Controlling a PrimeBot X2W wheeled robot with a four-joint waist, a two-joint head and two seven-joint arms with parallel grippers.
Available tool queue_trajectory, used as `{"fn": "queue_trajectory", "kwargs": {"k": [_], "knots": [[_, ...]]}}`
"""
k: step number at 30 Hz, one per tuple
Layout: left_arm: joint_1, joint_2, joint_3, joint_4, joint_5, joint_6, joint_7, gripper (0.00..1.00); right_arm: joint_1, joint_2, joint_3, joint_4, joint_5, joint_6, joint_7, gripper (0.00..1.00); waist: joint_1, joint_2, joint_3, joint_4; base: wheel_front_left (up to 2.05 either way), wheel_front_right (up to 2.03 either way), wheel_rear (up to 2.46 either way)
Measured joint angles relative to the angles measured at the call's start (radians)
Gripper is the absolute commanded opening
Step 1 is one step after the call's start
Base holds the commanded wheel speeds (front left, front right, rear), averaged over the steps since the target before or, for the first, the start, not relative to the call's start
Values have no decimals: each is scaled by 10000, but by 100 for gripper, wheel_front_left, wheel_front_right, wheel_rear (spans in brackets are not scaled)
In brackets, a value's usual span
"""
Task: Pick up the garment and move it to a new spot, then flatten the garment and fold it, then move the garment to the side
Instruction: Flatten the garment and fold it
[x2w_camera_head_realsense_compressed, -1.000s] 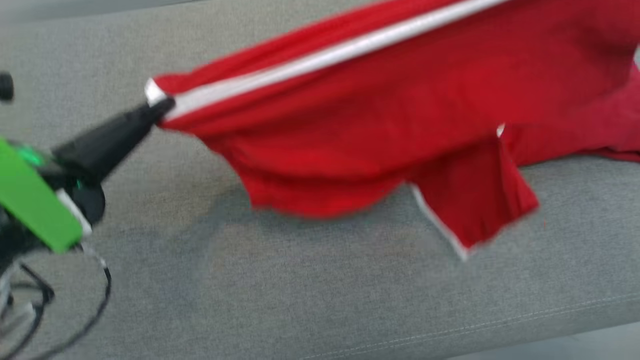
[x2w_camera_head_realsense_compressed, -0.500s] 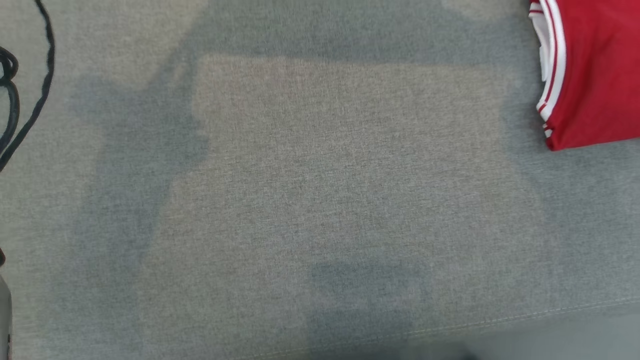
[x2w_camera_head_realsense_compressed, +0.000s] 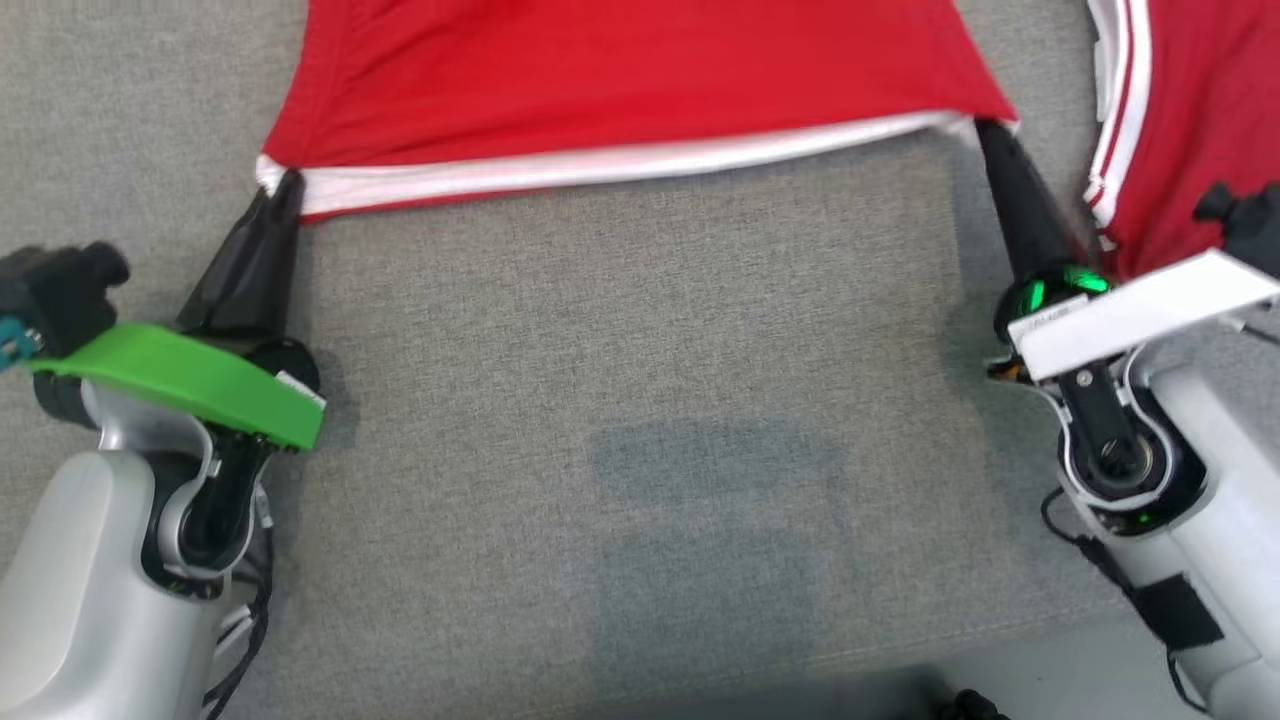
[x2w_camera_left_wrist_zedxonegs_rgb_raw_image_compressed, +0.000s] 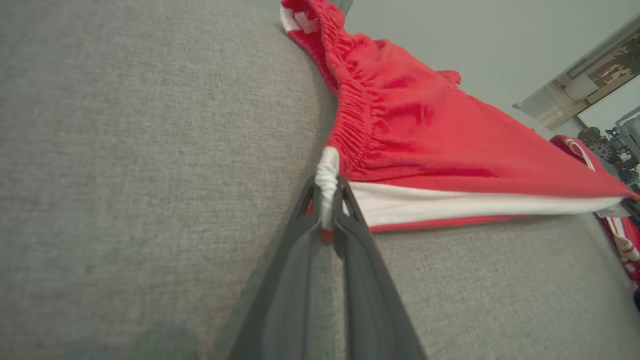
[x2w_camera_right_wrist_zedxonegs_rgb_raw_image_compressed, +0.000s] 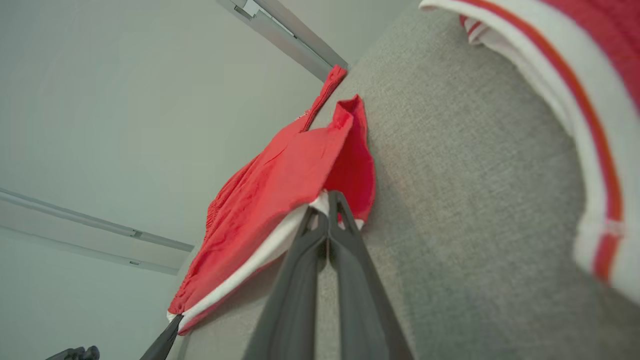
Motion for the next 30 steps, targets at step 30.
{"fn": "queue_trajectory", "kwargs": {"k": [30], "knots": [[4683, -201, -1060, 660, -1078, -1032, -1647, 0, 5471, -2608, 431, -1164, 932, 1603, 491, 0, -2, 0, -3460, 114, 0, 0, 0]]}}
